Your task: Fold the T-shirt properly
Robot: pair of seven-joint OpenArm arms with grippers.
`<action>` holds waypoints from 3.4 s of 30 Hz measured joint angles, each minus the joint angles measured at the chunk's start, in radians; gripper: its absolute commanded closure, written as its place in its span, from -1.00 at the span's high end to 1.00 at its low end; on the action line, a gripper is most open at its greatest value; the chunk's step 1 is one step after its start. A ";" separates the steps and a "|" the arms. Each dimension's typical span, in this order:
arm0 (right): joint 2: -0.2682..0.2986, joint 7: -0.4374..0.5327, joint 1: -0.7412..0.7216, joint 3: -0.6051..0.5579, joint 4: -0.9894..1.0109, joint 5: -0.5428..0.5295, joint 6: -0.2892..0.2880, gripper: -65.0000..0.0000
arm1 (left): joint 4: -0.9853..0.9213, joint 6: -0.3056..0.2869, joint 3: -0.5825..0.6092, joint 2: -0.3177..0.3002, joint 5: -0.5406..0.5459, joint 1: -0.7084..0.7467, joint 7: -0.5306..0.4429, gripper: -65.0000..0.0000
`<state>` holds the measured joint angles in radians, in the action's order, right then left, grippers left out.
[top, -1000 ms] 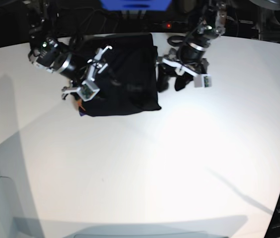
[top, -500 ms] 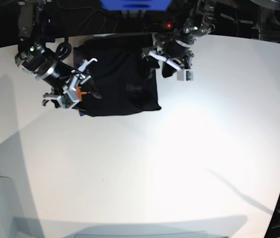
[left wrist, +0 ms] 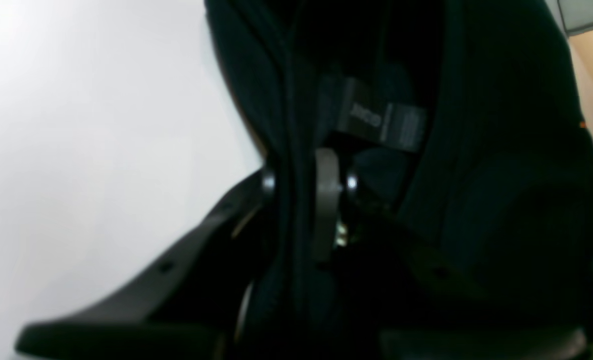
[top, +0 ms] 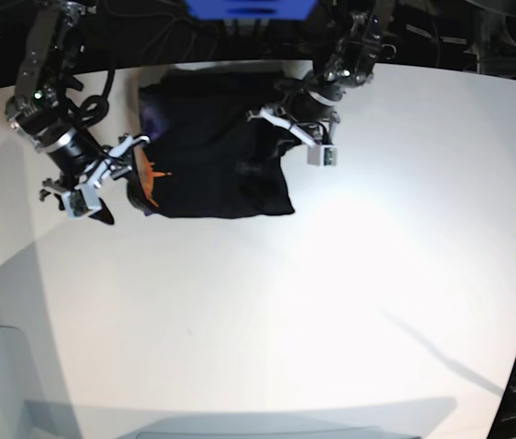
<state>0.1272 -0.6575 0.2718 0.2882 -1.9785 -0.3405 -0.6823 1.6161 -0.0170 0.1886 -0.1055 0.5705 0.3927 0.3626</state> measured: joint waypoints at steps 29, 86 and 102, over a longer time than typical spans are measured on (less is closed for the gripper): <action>-0.066 -0.003 -0.021 0.224 0.077 0.008 -0.001 0.10 | -0.609 0.013 1.246 0.020 -0.011 -1.160 0.066 -0.98; -0.087 0.012 -0.031 0.382 0.267 -0.004 -0.002 0.10 | 0.227 0.017 -0.210 0.248 -0.233 -0.272 0.390 0.24; -0.083 0.011 -0.016 0.383 0.268 0.003 -0.002 0.10 | -0.245 0.034 0.035 0.249 -0.237 -0.457 0.216 0.33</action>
<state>0.0441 -0.6464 0.2554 0.6712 -1.7103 -0.3378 -0.6842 1.3716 0.0170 0.2237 0.1440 0.3336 -0.0647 0.5785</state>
